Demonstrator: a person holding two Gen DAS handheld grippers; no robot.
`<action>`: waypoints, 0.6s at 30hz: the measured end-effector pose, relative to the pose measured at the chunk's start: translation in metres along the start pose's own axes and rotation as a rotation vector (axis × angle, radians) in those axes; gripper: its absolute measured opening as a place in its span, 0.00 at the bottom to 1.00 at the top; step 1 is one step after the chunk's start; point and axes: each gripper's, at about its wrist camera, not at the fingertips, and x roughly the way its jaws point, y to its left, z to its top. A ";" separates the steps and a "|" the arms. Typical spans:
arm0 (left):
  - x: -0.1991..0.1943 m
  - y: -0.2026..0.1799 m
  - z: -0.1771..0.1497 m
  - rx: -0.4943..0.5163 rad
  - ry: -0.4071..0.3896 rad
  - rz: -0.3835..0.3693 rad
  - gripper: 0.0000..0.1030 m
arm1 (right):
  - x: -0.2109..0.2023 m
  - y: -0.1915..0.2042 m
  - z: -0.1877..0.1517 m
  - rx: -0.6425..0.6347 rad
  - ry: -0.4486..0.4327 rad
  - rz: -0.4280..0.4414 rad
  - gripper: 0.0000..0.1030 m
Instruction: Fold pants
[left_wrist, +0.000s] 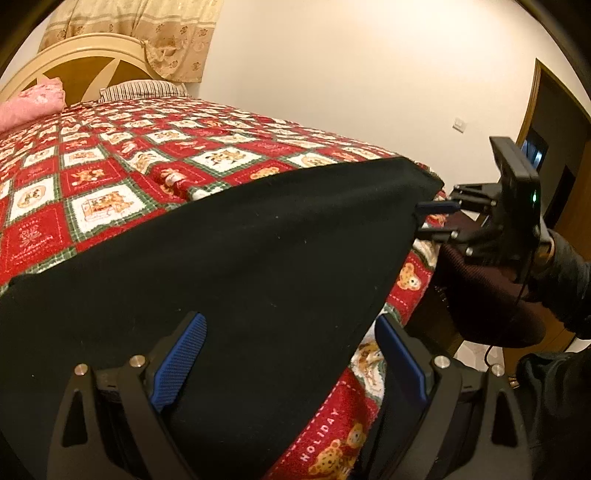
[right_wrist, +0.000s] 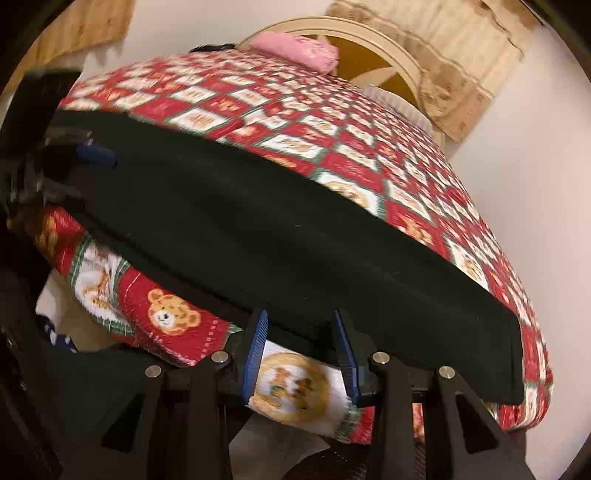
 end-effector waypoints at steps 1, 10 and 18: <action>0.000 0.000 0.000 0.001 0.000 0.000 0.92 | 0.002 0.005 0.000 -0.018 0.000 0.004 0.37; 0.002 -0.009 -0.002 0.054 0.012 0.046 0.92 | 0.010 0.030 0.002 -0.202 -0.032 -0.096 0.27; -0.004 -0.001 -0.003 0.021 -0.001 -0.003 0.92 | -0.020 0.024 0.004 -0.164 -0.095 -0.070 0.02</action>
